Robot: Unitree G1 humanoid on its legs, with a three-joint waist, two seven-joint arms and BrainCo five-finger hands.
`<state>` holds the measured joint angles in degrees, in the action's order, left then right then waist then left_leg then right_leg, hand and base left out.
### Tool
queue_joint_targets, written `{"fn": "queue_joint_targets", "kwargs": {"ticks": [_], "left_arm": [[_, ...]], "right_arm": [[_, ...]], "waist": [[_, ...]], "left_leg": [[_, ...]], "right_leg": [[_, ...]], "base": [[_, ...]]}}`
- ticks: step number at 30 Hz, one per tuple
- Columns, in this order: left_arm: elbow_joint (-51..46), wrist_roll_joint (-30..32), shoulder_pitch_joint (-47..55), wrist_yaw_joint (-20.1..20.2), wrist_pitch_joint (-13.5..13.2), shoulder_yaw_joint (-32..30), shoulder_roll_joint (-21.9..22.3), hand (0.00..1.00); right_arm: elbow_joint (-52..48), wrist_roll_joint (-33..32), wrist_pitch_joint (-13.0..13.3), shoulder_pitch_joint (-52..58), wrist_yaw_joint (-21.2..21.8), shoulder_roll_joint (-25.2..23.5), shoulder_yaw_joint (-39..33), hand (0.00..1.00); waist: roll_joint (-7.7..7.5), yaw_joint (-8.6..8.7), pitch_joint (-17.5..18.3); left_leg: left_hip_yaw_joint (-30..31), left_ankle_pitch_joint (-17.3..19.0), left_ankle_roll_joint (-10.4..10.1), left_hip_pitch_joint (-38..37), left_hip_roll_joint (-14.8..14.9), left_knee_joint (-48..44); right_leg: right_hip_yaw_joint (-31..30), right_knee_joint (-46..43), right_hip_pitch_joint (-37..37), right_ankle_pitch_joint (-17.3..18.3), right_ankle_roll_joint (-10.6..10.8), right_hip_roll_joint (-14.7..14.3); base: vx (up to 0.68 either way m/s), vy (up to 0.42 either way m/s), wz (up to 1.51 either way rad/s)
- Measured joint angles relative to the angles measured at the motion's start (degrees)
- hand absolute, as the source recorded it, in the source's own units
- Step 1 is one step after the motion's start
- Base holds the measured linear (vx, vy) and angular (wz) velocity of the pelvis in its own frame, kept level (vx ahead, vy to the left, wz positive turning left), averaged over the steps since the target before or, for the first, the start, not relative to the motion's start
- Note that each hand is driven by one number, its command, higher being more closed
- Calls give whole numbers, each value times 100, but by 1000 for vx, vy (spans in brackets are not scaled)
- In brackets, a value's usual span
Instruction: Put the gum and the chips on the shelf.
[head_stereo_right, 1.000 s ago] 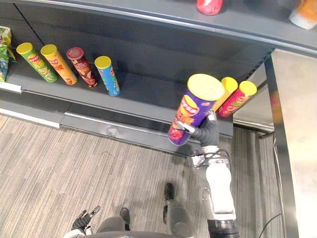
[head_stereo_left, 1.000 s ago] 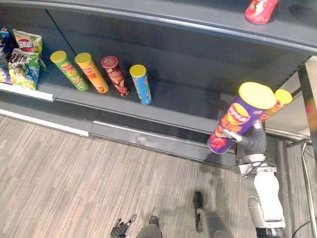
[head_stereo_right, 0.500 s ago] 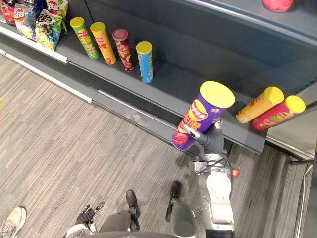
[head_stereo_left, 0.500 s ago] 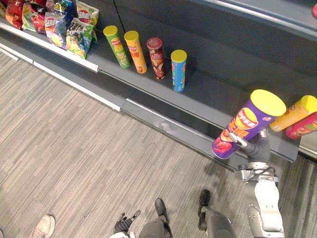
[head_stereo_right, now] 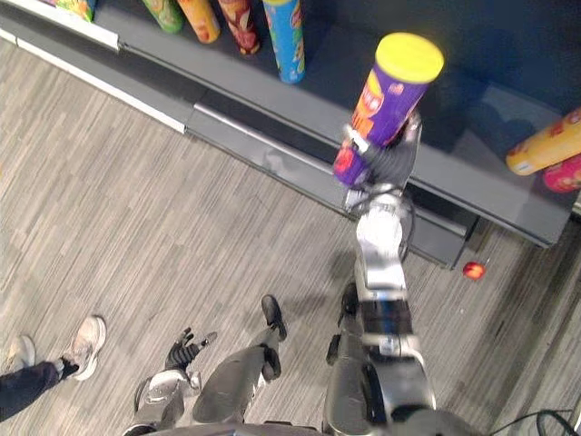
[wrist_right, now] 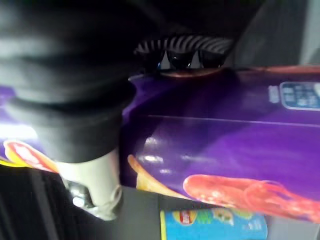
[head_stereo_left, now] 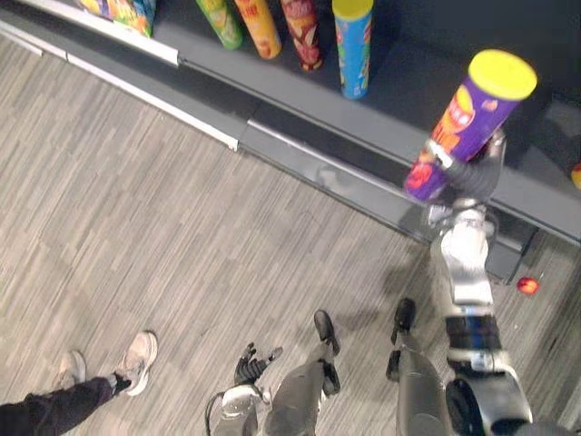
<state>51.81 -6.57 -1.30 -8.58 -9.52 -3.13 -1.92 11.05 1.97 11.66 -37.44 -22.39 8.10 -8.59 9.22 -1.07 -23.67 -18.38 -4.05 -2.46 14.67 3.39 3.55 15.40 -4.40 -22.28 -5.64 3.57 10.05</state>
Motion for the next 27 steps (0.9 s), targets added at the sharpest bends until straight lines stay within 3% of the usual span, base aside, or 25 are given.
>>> {"fn": "queue_joint_targets", "kwargs": {"ticks": [3, 8, 10, 16, 23, 27], "left_arm": [[-74, -14, -89, -8, -7, 108, -3, 0], [-215, -232, -147, -6, -57, 348, -17, 0], [-212, -447, -249, -7, -122, 458, -20, 0], [-277, -686, -399, -11, -164, 567, -32, 0], [-664, -902, -425, -14, -164, 624, 70, 0], [-945, -1129, -447, -8, -175, 627, 367, 0]], "right_arm": [[365, 30, -88, -602, -138, 338, -163, 100], [962, 29, -128, -1444, -345, 810, -429, 100], [1092, 55, -164, -1690, -617, 978, -603, 100], [1227, 296, -226, -2134, -1126, 1035, -927, 100], [491, 492, -238, -2344, -1515, 1103, -969, 100], [-145, 632, -263, -2362, -1613, 1094, -890, 100]], "waist": [[130, -87, -211], [223, -169, -255], [312, -220, -298], [367, -311, -321], [386, -407, -318], [395, -381, -312]], "left_leg": [[11, -1, 1, 70, -4, -59], [53, -63, 50, 523, -45, -191], [127, -140, 65, 660, -86, -172], [165, -451, 12, 885, -146, 160], [-1, -588, -135, 1268, -213, 212], [-453, -620, -185, 1437, -189, 213]], "right_leg": [[-24, -179, -125, 22, -23, 38], [-41, -566, -675, 118, -80, 150], [-43, -805, -901, 209, -85, 218], [-97, -1363, -1509, 402, -180, 320], [-262, -2223, -2339, 730, -289, 535], [-327, -2500, -2695, 815, -323, 649]], "base": [[3, 6, 1], [-18, 1, 8], [-46, -15, 16], [-58, -44, 8], [-51, -86, 8], [-14, -52, 5]]}}
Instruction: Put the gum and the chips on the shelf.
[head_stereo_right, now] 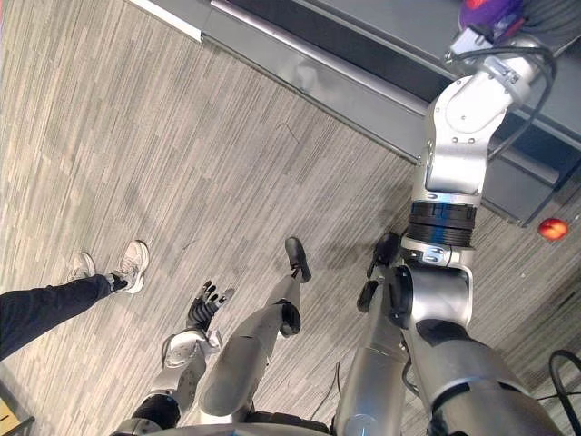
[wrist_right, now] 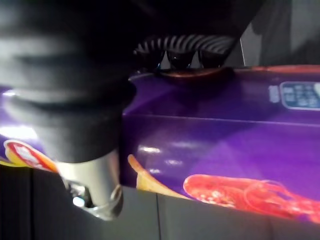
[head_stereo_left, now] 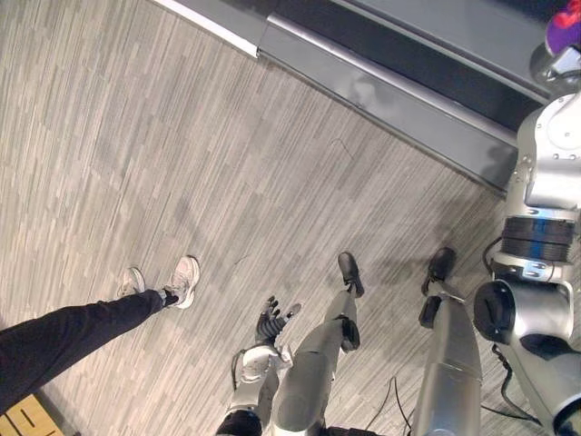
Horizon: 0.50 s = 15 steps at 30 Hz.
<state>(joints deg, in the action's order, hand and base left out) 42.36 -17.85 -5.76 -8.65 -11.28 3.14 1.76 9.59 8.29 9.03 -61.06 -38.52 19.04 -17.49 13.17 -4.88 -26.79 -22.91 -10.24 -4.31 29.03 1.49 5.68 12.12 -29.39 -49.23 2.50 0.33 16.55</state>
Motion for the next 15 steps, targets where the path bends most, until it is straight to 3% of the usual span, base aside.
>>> {"fn": "queue_joint_targets", "kwargs": {"ticks": [6, 15], "left_arm": [[-213, -17, -80, 7, -33, 1, 99, 0], [-398, -454, -79, 17, -52, 0, 101, 0]], "right_arm": [[-253, 73, -39, -56, 13, 0, 265, 100], [-191, 53, -59, -418, 18, 46, 462, 100]], "waist": [[3, 1, 2], [0, -26, 2]], "left_leg": [[-471, -74, -50, 214, 15, -2], [-483, -186, -15, 617, -81, -2]], "right_leg": [[-16, -203, -326, 44, 2, 155], [-94, -468, -843, 76, 0, 305]], "base": [[-9, -27, 14], [-9, -10, 11]]}}
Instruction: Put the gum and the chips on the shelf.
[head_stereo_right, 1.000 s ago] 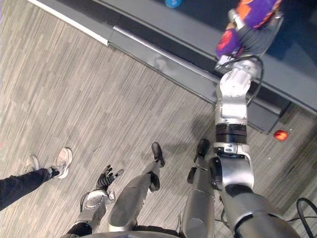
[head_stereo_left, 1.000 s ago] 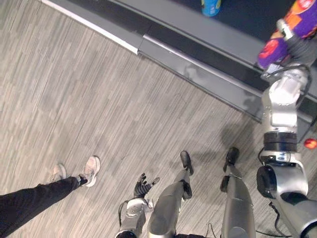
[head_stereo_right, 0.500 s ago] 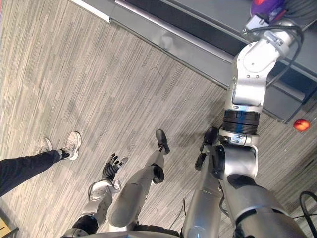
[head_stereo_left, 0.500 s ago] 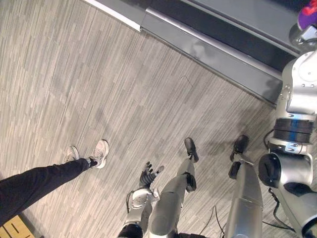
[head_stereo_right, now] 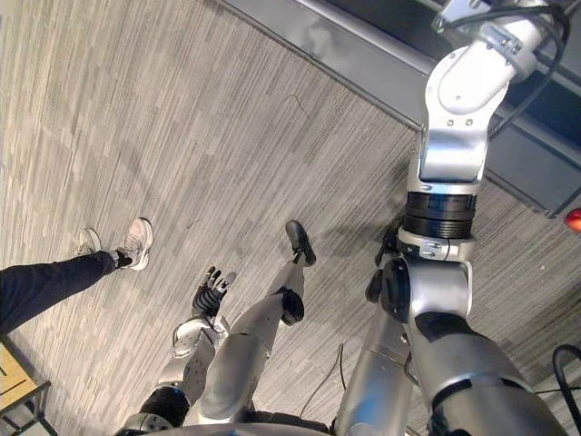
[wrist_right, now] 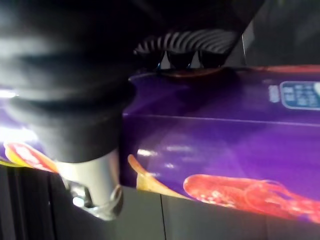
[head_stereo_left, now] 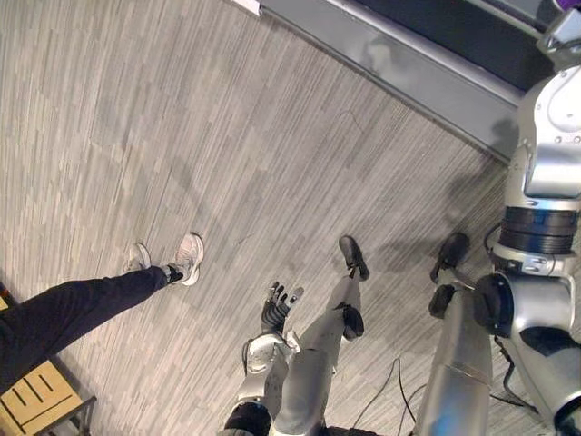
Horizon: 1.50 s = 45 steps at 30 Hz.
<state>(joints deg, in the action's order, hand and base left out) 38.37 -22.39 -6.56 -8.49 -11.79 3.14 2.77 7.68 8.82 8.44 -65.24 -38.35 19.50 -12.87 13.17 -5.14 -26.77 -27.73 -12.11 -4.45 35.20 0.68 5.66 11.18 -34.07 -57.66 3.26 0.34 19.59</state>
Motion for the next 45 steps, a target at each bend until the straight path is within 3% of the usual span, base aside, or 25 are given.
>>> {"fn": "queue_joint_targets", "kwargs": {"ticks": [6, 18, 31, 44, 45], "left_arm": [[-46, -12, 2, 4, -13, 1, 1, 0], [30, -635, 2, 25, -50, 60, -2, 0], [15, -670, 2, 95, -62, 106, -5, 0], [-57, -670, 1, 150, -63, 347, -24, 0], [-56, -670, 2, 151, -63, 348, -24, 0]], "right_arm": [[284, -97, -67, 0, 47, 282, 88, 100], [962, -99, -186, -472, 240, 706, 493, 100], [1353, -223, -270, -881, 222, 1147, 645, 100], [1370, -267, -198, -849, 257, 1150, 737, 100], [1369, -266, -173, -822, 260, 1150, 755, 0]], "waist": [[-1, 0, 0], [-1, 0, 0], [-1, 17, 0], [-1, 57, 0], [-1, 59, 0]], "left_leg": [[-10, -7, -5, 76, -56, 5], [62, -58, -13, 230, -309, 10], [141, -122, 28, 382, -401, 12], [47, -129, 18, 407, -421, 11], [46, -131, 20, 406, -420, 11]], "right_leg": [[-62, -131, -142, 66, 7, 72], [-51, -408, -334, 174, 95, 451], [-90, -588, -556, 225, 104, 573], [-216, -595, -680, 229, 102, 551], [-218, -594, -680, 229, 102, 549]], "base": [[-32, -16, 6], [-50, -8, 16], [-69, -15, 6], [-73, -13, -2], [-48, -8, -1]]}}
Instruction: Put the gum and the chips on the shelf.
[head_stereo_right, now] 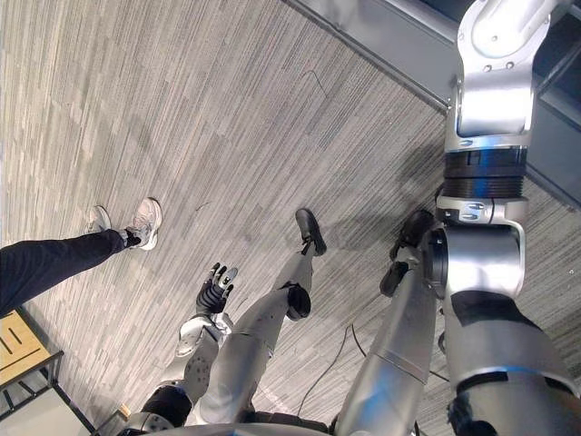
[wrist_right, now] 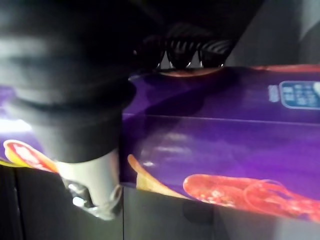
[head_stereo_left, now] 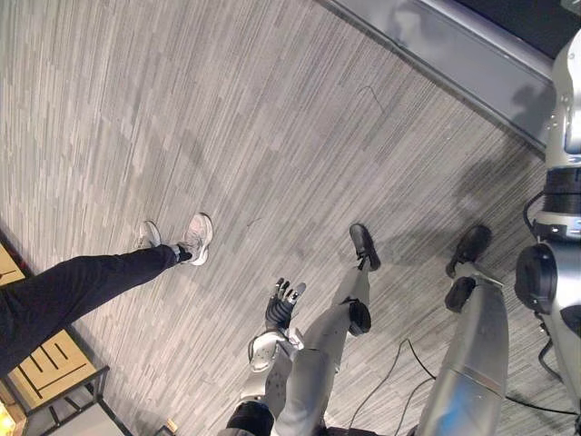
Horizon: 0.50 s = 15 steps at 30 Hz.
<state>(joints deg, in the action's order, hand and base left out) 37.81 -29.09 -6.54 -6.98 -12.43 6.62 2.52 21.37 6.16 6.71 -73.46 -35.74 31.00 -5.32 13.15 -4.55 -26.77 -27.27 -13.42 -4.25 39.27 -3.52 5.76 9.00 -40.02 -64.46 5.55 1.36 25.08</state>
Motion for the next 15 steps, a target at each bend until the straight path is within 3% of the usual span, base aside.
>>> {"fn": "queue_joint_targets", "kwargs": {"ticks": [2, 15], "left_arm": [[1, 0, 0, 1, 0, 0, 0, 0], [14, -2, 0, 67, 7, -1, 0, 0]], "right_arm": [[-3, 1, 97, 112, 12, -14, 71, 0], [418, 6, 38, 613, 237, -283, 183, 0]], "waist": [[0, 1, 0], [-1, 2, 1]], "left_leg": [[-8, -2, 2, -9, 3, -1], [-49, -46, 61, -81, 128, -32]], "right_leg": [[-12, 3, 1, 0, 0, -11], [-43, 90, 80, -7, -6, -206]], "base": [[-62, -11, -3], [-62, -22, -6]]}}
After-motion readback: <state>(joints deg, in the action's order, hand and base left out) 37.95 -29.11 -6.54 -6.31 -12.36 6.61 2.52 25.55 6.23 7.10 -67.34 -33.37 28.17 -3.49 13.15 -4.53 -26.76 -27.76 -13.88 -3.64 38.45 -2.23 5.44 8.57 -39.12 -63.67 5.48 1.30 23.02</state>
